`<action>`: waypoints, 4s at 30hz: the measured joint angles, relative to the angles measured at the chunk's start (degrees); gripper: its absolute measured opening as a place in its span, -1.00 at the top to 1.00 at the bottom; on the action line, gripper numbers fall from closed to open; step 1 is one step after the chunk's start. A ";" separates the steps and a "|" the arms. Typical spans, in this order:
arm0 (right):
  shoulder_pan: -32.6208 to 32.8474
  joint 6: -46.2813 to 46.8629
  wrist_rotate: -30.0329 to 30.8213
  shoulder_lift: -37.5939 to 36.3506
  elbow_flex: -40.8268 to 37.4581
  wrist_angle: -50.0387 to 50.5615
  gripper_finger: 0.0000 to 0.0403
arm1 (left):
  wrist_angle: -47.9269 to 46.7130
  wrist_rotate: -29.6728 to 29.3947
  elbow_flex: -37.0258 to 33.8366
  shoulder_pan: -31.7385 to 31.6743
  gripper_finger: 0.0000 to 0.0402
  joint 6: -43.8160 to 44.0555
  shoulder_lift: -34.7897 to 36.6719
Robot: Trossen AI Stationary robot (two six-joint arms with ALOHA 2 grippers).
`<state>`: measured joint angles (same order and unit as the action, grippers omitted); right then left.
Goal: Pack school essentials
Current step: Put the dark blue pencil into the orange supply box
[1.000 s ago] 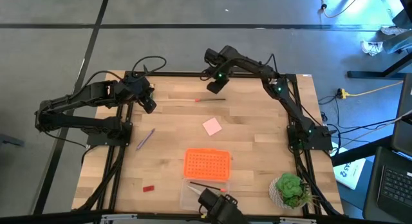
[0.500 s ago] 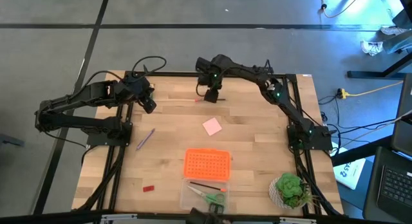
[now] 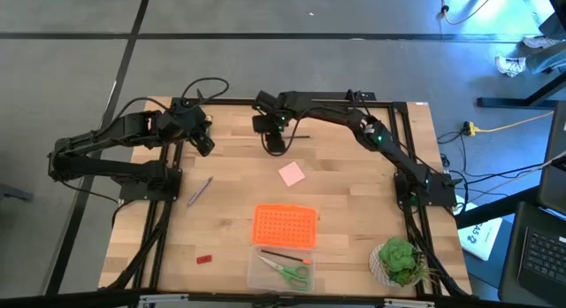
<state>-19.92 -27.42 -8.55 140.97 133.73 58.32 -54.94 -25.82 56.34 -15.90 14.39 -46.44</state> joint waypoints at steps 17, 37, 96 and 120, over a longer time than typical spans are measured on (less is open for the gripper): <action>-0.23 8.87 4.02 4.67 0.02 0.27 0.30 | 0.00 -0.01 0.01 0.05 1.00 0.00 0.00; 0.11 13.90 10.64 5.11 1.11 3.01 0.30 | -0.09 0.02 0.00 0.07 1.00 0.00 0.00; -9.62 45.01 -2.68 0.12 -13.01 7.36 0.30 | -0.11 1.95 0.00 0.05 1.00 0.42 -0.02; -4.10 44.75 -9.72 0.44 -13.11 10.00 0.30 | -0.13 3.02 0.00 0.07 1.00 0.46 -0.02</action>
<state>-24.03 17.32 -18.27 141.40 120.62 68.31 -55.07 -22.81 56.34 -15.84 14.85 -46.46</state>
